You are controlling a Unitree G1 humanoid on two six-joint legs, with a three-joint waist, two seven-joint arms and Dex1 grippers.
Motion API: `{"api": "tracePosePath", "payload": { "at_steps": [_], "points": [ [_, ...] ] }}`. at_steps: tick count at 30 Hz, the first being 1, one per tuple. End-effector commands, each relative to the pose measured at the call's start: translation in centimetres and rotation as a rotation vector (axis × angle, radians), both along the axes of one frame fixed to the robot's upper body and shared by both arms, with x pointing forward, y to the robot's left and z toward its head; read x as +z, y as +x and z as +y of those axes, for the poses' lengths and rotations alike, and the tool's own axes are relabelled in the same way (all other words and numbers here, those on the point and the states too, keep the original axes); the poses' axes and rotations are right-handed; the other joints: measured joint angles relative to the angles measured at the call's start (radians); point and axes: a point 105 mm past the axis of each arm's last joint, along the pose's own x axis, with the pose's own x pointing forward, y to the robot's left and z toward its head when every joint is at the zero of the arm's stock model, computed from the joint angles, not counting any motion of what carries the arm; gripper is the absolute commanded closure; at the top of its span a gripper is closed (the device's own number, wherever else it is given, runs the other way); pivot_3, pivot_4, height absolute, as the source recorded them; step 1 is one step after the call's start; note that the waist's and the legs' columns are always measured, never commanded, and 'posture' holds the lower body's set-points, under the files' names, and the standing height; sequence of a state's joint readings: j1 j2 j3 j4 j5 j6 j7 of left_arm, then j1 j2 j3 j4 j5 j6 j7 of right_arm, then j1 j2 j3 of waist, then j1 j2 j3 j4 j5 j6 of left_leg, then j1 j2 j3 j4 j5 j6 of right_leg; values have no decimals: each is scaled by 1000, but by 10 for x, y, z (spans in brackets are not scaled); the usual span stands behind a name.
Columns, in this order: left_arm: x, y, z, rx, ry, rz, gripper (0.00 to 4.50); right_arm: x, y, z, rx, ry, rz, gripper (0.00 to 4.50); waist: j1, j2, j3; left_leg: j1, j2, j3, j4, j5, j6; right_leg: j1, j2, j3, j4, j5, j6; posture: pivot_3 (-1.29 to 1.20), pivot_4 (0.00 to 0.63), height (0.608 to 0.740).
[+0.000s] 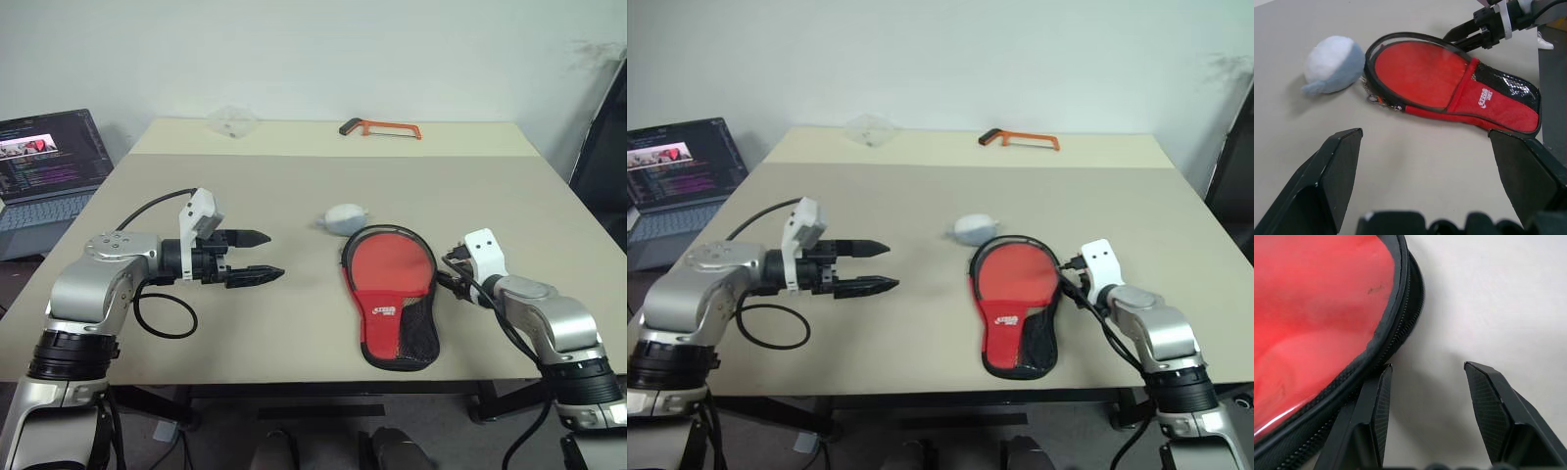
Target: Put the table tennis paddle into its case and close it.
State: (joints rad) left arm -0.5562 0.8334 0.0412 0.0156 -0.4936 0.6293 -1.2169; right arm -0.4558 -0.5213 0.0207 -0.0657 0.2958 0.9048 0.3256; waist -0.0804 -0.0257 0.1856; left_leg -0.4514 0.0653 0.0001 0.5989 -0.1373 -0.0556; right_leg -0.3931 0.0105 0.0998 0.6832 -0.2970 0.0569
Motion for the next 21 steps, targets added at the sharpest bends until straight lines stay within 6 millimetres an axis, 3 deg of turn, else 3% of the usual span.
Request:
{"api": "tracePosePath", "payload": {
  "at_steps": [1,12,17,21],
  "points": [
    [10,-3,-4,-20,-10,-39,0,25,2,23,81,30,-90,1932,-1,0,0,0,0,0,0,0,0,0,0,0,0,0,0,0,150,740],
    [10,-2,-3,-20,-1,-39,0,8,-16,34,141,24,10,1932,-1,0,0,0,0,0,0,0,0,0,0,0,0,0,-1,0,150,740],
    [10,-1,-3,-20,0,-39,0,10,-15,39,149,32,-3,1932,-1,0,0,0,0,0,0,0,0,0,0,0,0,0,-1,0,150,740],
    [10,1,-3,-10,3,-50,0,14,-8,25,95,-4,-34,1932,-1,0,0,0,0,0,0,0,0,0,0,0,0,0,-1,0,150,740]
  ]
}}
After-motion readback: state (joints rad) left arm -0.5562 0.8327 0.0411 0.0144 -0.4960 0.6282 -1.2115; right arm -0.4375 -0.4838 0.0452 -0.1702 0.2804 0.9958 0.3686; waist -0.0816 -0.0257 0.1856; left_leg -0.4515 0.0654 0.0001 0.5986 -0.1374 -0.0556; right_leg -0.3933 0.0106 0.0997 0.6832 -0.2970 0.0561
